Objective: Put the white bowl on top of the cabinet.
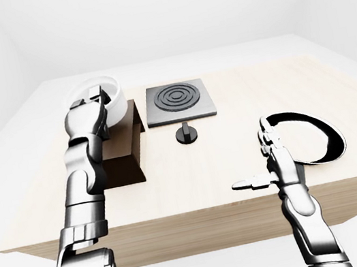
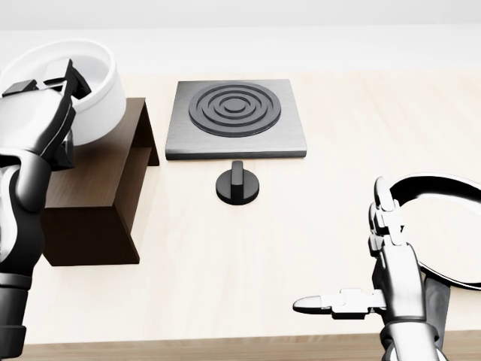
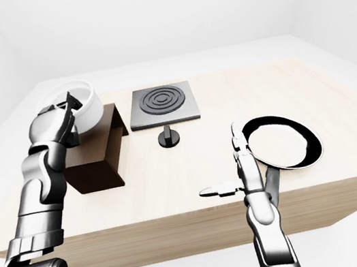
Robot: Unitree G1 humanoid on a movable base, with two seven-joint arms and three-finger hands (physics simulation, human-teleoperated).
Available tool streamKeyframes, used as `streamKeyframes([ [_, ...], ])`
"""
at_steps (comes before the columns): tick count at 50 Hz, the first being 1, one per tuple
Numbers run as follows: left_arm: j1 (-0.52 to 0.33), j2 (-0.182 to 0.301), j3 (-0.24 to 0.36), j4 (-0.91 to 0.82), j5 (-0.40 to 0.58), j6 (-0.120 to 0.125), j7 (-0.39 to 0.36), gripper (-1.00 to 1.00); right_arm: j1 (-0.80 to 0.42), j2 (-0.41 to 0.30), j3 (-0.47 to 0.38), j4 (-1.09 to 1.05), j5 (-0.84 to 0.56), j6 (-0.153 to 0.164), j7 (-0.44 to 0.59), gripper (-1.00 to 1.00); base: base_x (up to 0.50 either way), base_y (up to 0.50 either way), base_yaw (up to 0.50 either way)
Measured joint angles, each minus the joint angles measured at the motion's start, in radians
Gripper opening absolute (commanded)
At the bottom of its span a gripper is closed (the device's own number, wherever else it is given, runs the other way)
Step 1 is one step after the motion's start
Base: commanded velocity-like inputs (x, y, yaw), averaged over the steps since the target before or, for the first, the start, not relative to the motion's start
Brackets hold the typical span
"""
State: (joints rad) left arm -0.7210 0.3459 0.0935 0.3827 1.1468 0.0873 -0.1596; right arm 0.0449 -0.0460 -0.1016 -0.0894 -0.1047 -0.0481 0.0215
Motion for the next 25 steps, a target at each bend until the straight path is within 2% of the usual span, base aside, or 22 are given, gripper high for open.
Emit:
streamKeyframes([
  [25,0.0,0.007,-0.005,0.057,-0.029,0.0,0.053,-1.0,-0.001,0.002,0.008,0.01,-0.008,-0.008,-0.005,1.0,0.0,0.0,0.0],
])
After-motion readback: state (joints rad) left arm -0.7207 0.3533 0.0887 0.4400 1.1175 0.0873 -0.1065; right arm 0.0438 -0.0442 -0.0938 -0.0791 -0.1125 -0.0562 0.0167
